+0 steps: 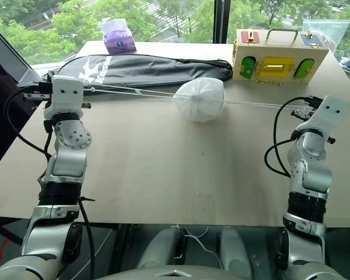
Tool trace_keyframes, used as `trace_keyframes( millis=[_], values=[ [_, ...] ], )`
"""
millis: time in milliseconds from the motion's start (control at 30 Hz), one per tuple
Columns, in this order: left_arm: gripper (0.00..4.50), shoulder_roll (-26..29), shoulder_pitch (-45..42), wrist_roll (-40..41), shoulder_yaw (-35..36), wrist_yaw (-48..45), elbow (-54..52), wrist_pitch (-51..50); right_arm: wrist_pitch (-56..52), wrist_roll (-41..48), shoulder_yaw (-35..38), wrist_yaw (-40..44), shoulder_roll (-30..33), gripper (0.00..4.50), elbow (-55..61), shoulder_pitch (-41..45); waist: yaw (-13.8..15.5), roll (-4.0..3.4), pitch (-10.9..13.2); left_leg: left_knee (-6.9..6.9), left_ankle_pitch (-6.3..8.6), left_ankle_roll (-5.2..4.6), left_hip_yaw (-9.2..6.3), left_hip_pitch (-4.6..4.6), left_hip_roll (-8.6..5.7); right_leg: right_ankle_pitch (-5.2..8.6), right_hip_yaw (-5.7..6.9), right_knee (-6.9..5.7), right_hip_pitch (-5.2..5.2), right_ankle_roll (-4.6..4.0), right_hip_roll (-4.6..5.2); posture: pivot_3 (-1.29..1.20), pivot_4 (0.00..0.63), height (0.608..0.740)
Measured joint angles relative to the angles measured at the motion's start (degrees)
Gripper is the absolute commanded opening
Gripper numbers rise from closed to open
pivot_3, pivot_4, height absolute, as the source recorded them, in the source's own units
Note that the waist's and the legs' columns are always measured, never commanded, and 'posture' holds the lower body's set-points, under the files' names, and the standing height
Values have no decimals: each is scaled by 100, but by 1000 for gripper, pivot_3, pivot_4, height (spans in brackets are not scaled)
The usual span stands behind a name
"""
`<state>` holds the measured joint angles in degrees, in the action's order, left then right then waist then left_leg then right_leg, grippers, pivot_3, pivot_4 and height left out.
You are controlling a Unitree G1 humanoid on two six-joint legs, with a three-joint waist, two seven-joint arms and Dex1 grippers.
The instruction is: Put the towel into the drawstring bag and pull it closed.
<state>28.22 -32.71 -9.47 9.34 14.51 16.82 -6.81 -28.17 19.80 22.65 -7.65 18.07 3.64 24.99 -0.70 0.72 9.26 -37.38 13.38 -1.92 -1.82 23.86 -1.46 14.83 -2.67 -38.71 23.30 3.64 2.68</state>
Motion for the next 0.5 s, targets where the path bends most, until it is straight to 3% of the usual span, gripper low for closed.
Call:
trace_keyframes(
  millis=[67, 167, 200, 300, 500],
  values=[
    [69, -36, 75, 364, -46, -790, 225, 16, -121, 258, -161, 807, 313, 0, 255, -346, -2, 1, -1, 0, 1, -1, -6, 0, 2, 1, 9, 14, -10, 0, -2, 0, 150, 740],
    [69, -218, 495, 802, -752, -2467, 107, 189, -257, 417, -1138, 2346, 915, 0, 790, -1174, -23, 0, -2, 4, 1, -3, -3, 4, 3, 1, 8, 35, -16, 0, -1, 0, 150, 740],
    [23, -315, 633, 904, -1005, -2854, 3, 221, -277, 456, -1397, 2692, 980, 322, 876, -1327, -39, 0, -2, 3, 2, -3, -1, 5, 4, 1, 5, 37, -16, 0, -2, 0, 150, 740],
    [860, -355, 876, 1163, -1318, -3674, -344, 190, -281, 585, -1673, 3389, 1200, 1383, 1019, -1581, -79, 4, 2, 2, 2, -3, -5, 4, 11, 1, 4, 33, -15, -1, 1, 0, 150, 740],
    [3422, 301, 1183, 1425, -1099, -4597, -554, 198, -42, 557, -1616, 4269, 1844, 4029, 1275, -2099, -88, 4, 1, 1, 2, -2, -8, -11, 17, 2, 5, 23, -20, -2, 5, 0, 150, 740]
  ],
)
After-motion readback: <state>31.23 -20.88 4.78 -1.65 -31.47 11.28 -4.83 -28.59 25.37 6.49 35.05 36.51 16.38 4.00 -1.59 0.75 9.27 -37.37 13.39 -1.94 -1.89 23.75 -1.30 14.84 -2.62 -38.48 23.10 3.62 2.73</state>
